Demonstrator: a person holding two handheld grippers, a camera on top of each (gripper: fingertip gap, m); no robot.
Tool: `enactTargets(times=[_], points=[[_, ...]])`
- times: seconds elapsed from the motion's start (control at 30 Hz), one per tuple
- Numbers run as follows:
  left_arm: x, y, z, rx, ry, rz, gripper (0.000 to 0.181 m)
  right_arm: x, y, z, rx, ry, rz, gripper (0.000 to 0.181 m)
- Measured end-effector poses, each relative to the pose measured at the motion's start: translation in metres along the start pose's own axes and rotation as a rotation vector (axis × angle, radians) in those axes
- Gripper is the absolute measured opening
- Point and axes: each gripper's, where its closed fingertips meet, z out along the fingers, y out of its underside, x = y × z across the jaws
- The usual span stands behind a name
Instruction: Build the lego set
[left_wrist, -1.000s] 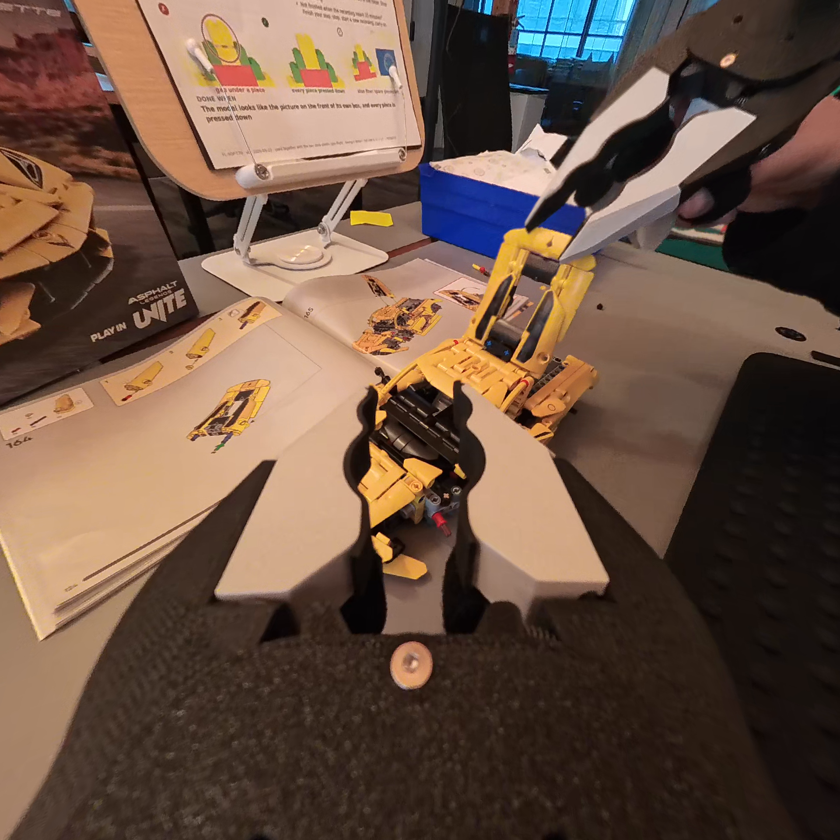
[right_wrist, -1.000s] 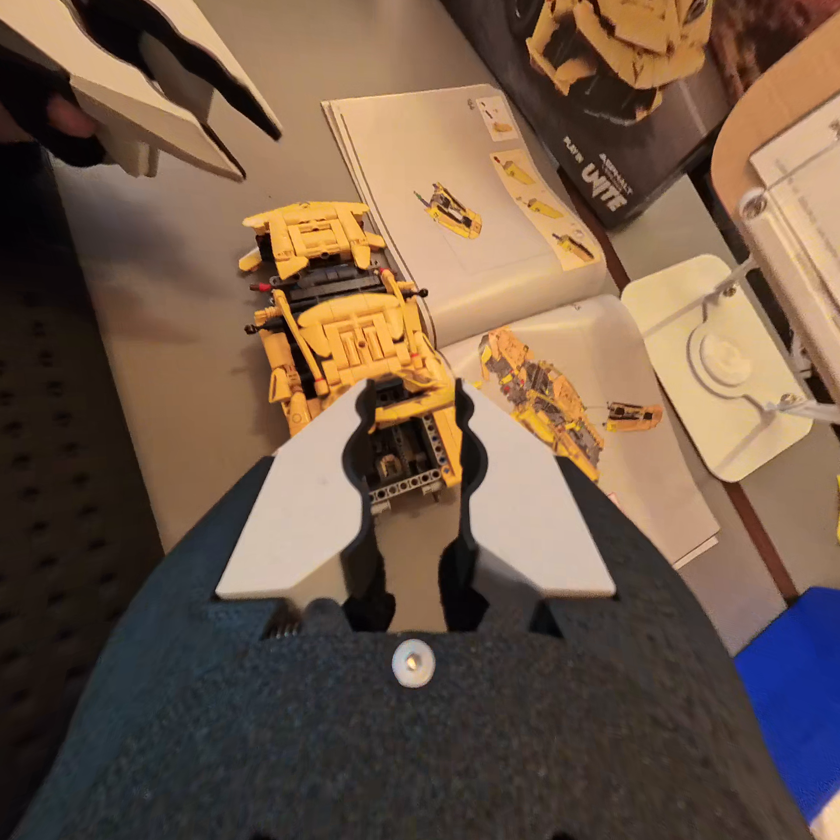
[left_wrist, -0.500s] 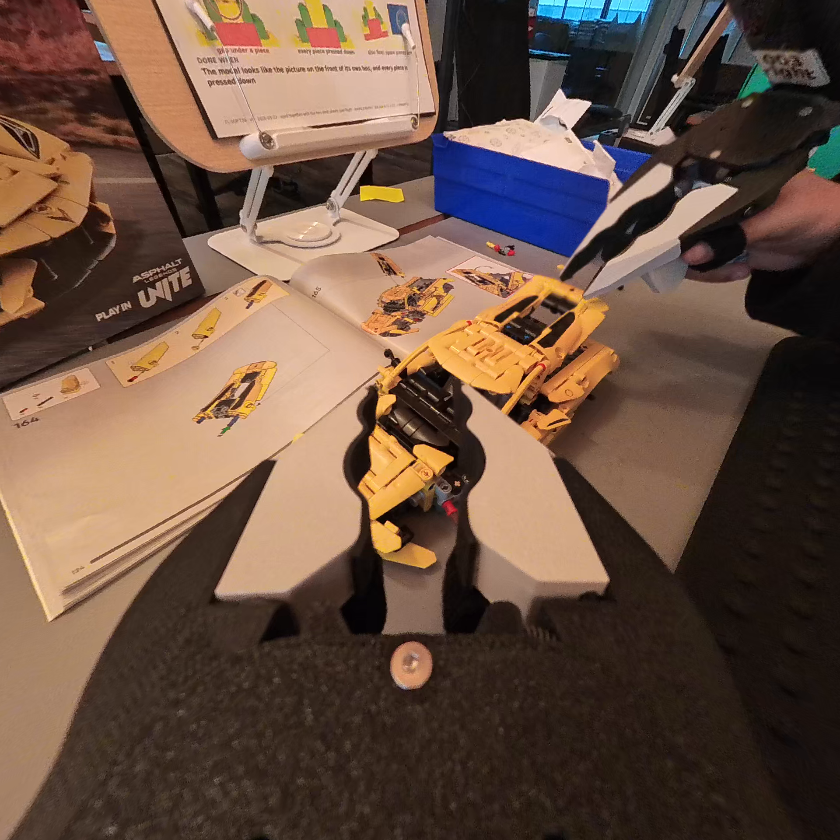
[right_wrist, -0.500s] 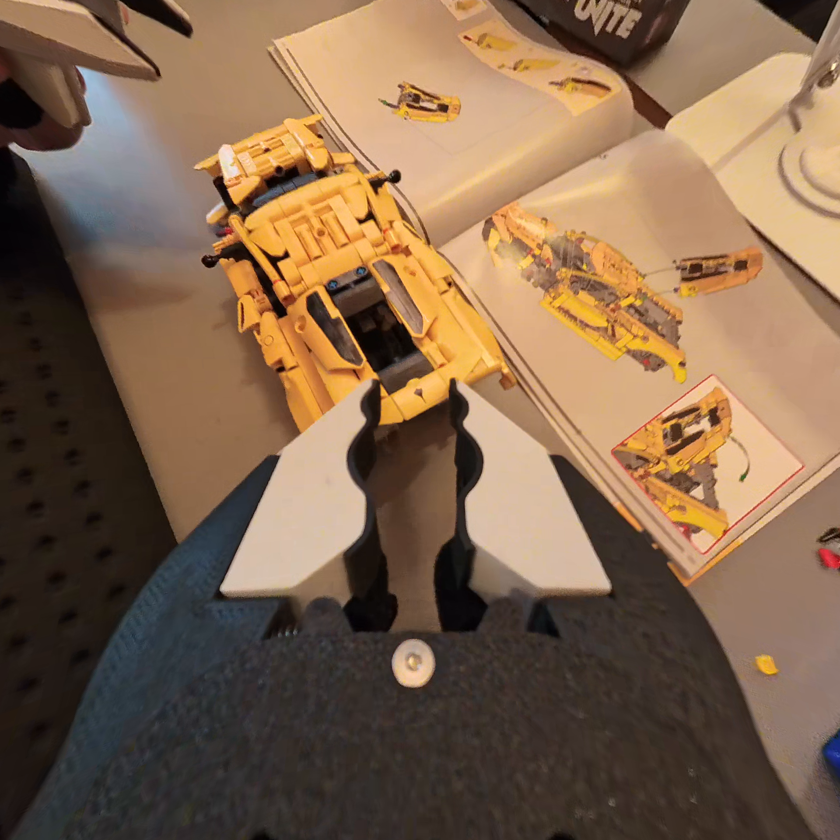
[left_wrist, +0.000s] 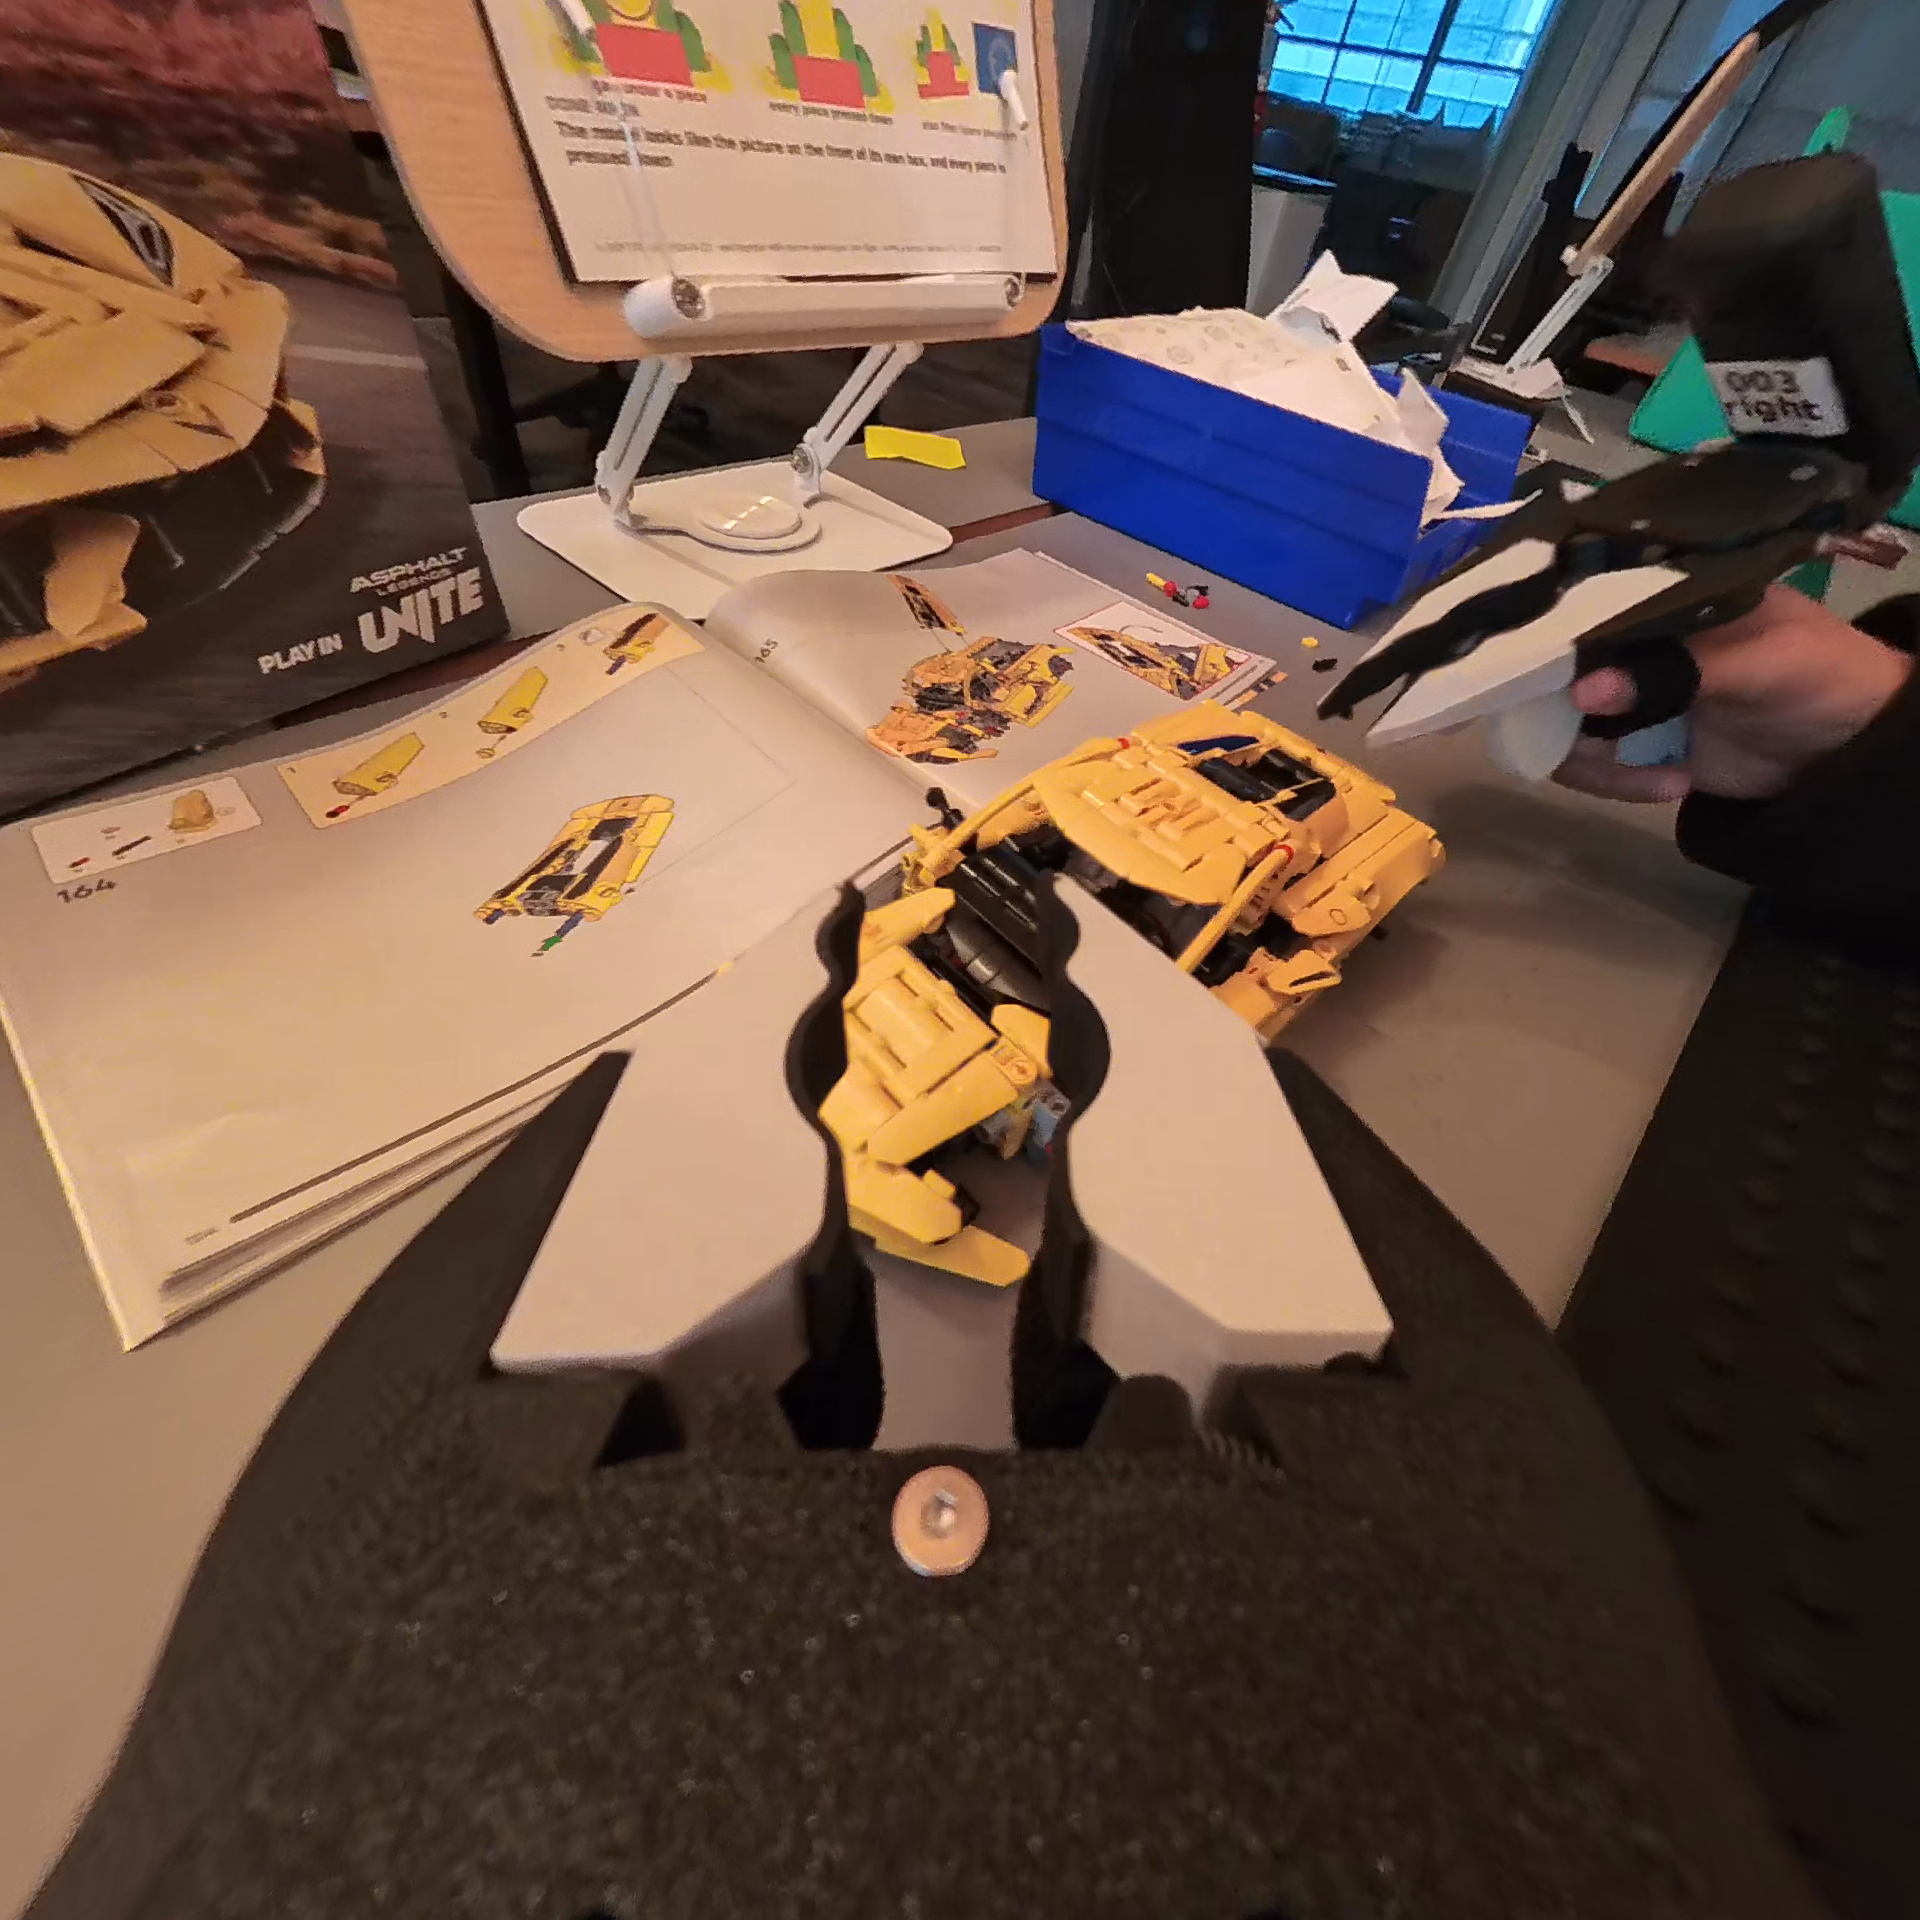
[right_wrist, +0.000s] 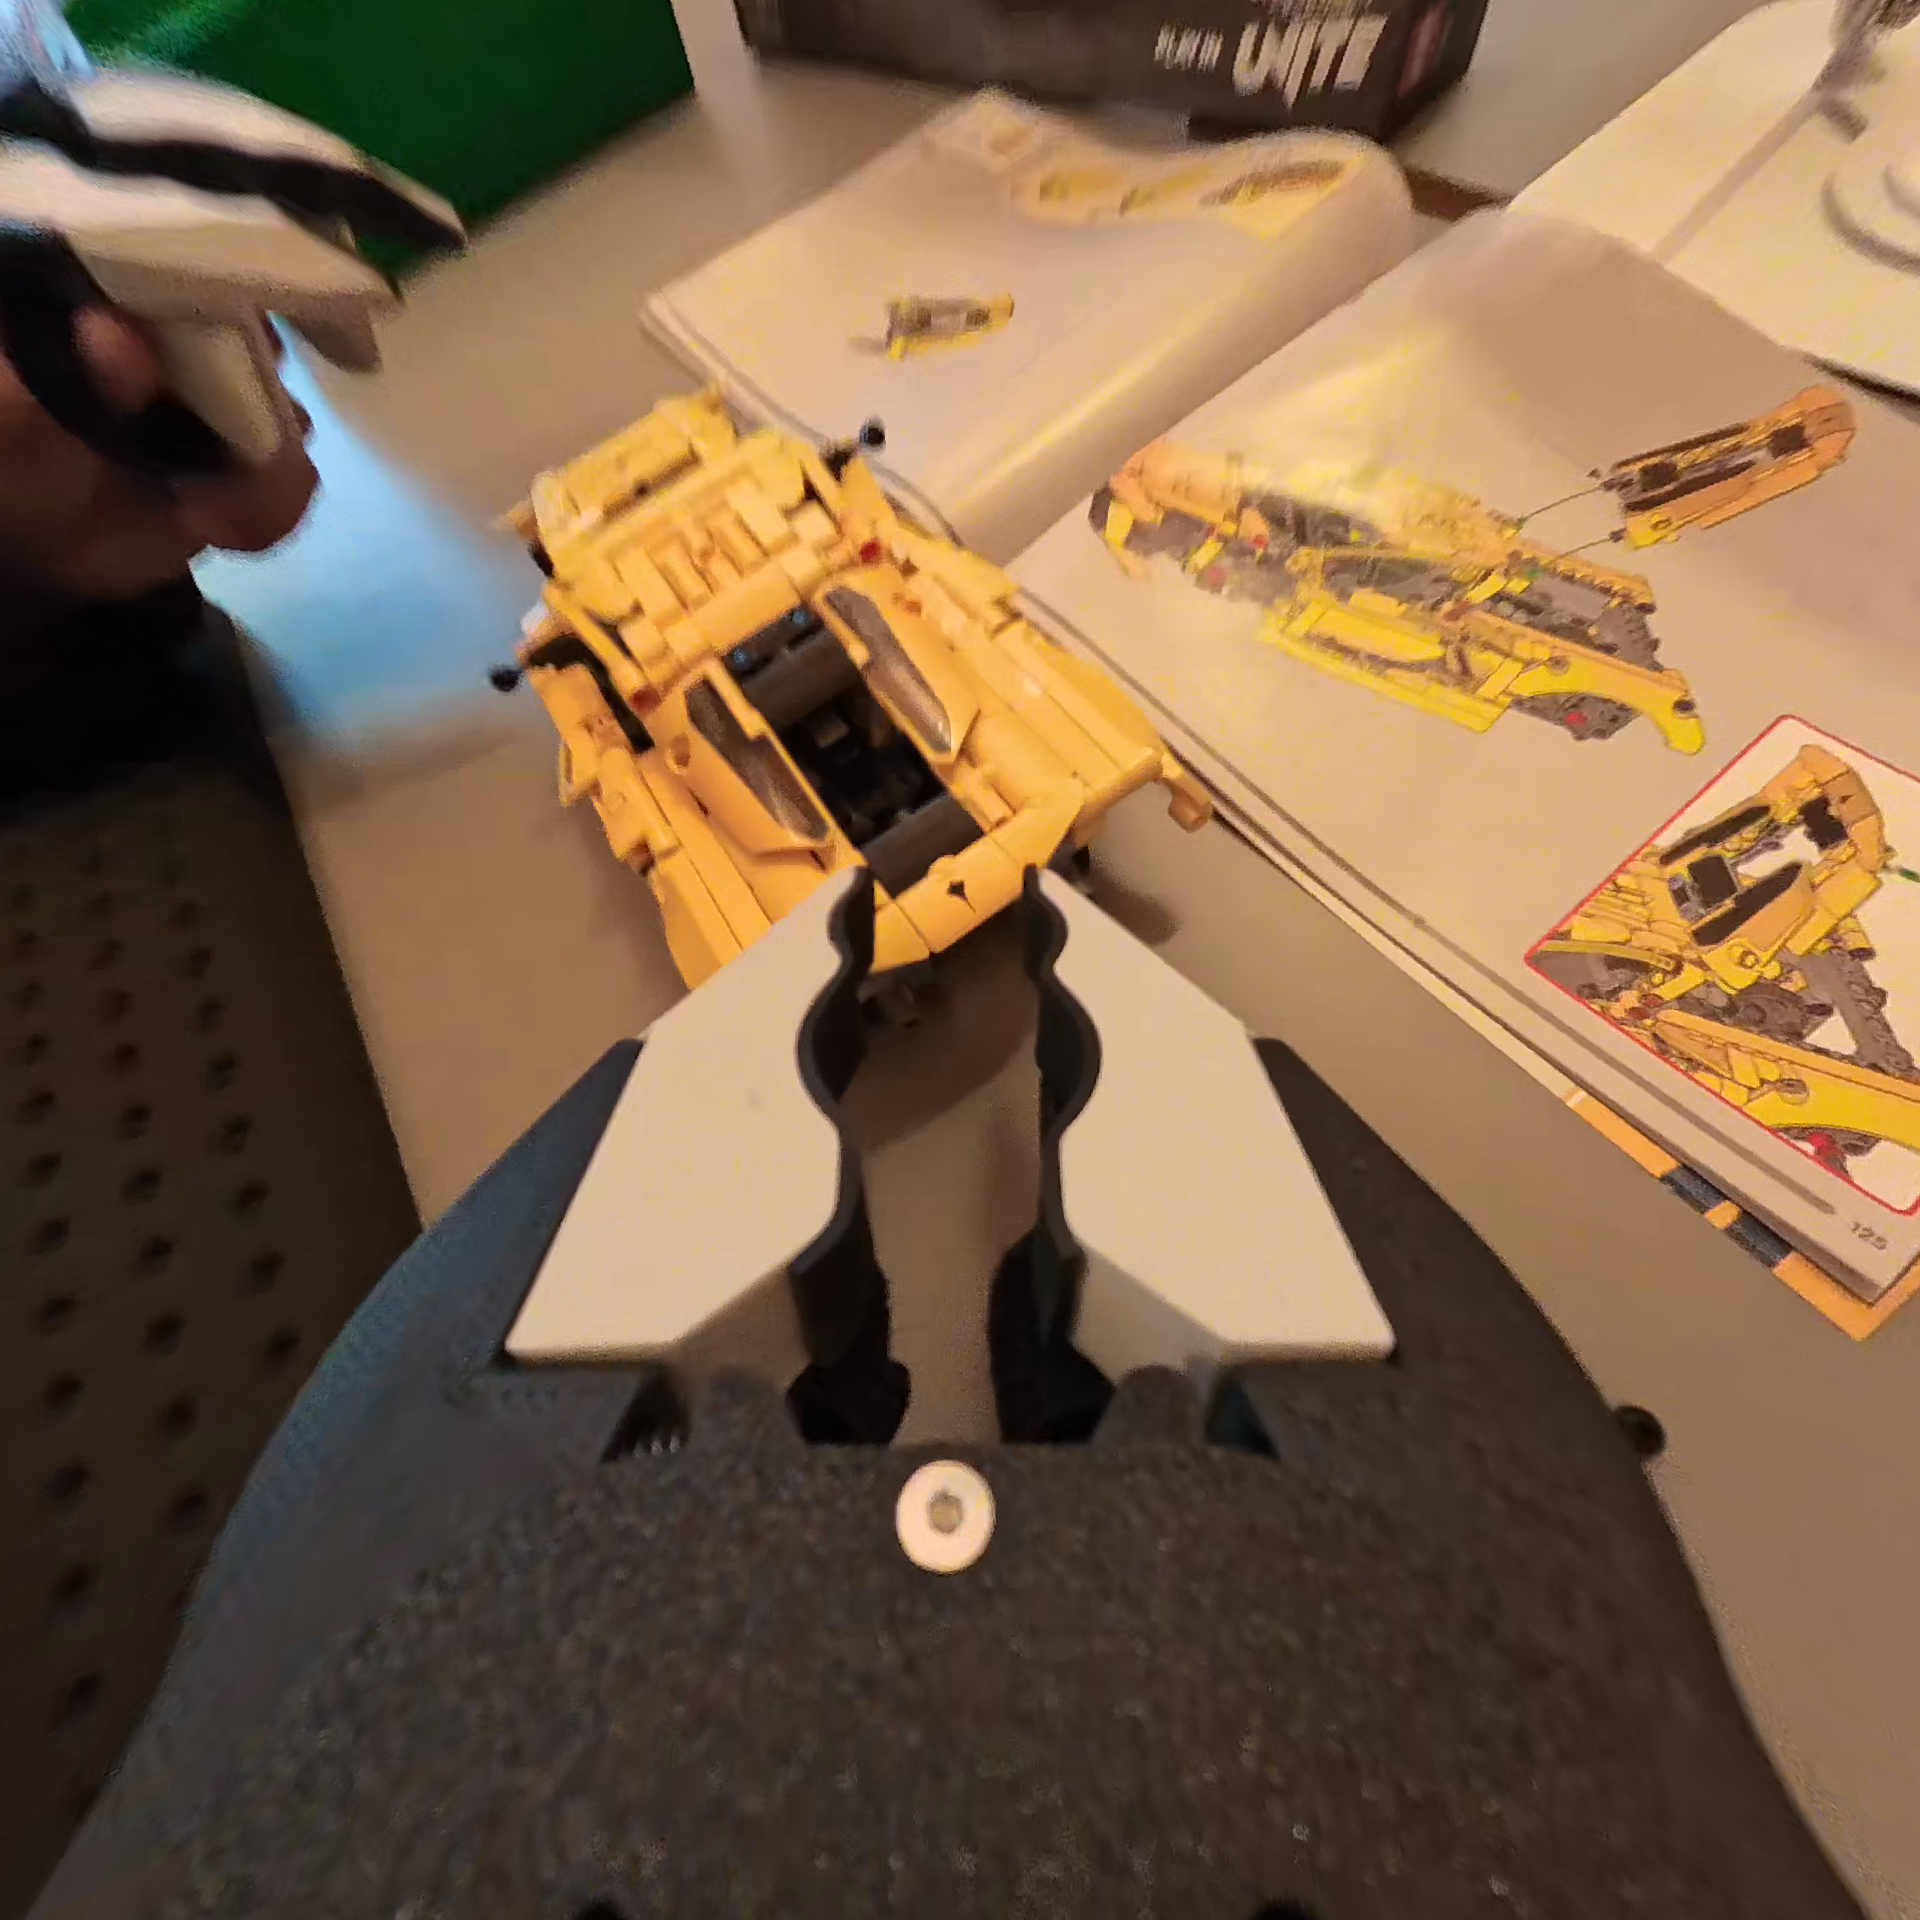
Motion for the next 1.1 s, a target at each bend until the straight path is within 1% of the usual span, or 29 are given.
enactTargets(times=[0.07,0.17,0.27,0.3,0.33,0.4,0.5,0.67,0.73,0.8,0.87,0.93,1.0,1.1], points=[[-0.005,-0.001,-0.002,0.010,-0.024,-0.010,0.033,0.001,-0.014,-0.008,0.119,0.021,0.043,0.030],[-0.012,0.000,-0.003,0.014,-0.062,-0.012,0.033,0.010,-0.023,-0.021,0.261,0.150,0.028,0.036],[-0.017,0.002,-0.003,0.008,-0.102,-0.002,0.032,0.020,-0.020,-0.032,0.274,0.293,-0.047,0.039],[-0.018,0.003,-0.003,0.006,-0.113,0.002,0.032,0.025,-0.021,-0.037,0.275,0.346,-0.054,0.036],[-0.020,0.003,-0.003,0.002,-0.127,0.005,0.032,0.029,-0.023,-0.041,0.292,0.378,-0.052,0.032],[-0.025,0.004,-0.004,-0.006,-0.163,0.013,0.031,0.036,-0.017,-0.041,0.283,0.390,-0.002,0.034],[-0.032,0.008,-0.006,-0.024,-0.203,0.011,0.031,0.042,-0.004,-0.040,0.239,0.378,0.079,0.035],[-0.042,0.026,-0.008,-0.085,-0.226,-0.032,0.031,0.041,0.005,-0.039,0.226,0.353,0.111,0.036],[-0.040,0.037,-0.004,-0.129,-0.169,-0.118,0.032,0.026,0.007,-0.027,0.207,0.230,0.143,0.035],[-0.029,0.046,0.002,-0.168,-0.041,-0.244,0.034,0.011,0.012,-0.013,0.156,0.103,0.206,0.042],[-0.025,0.053,0.004,-0.207,0.024,-0.350,0.036,-0.008,0.012,-0.005,0.129,-0.032,0.245,0.045],[-0.027,0.057,0.006,-0.222,0.027,-0.382,0.040,-0.014,0.013,0.000,0.106,-0.059,0.249,0.048],[-0.025,0.061,0.008,-0.239,0.024,-0.383,0.044,-0.018,0.017,0.005,0.075,-0.051,0.211,0.054],[-0.021,0.058,0.009,-0.230,0.036,-0.375,0.041,-0.024,0.019,0.009,0.056,-0.074,0.209,0.053]])
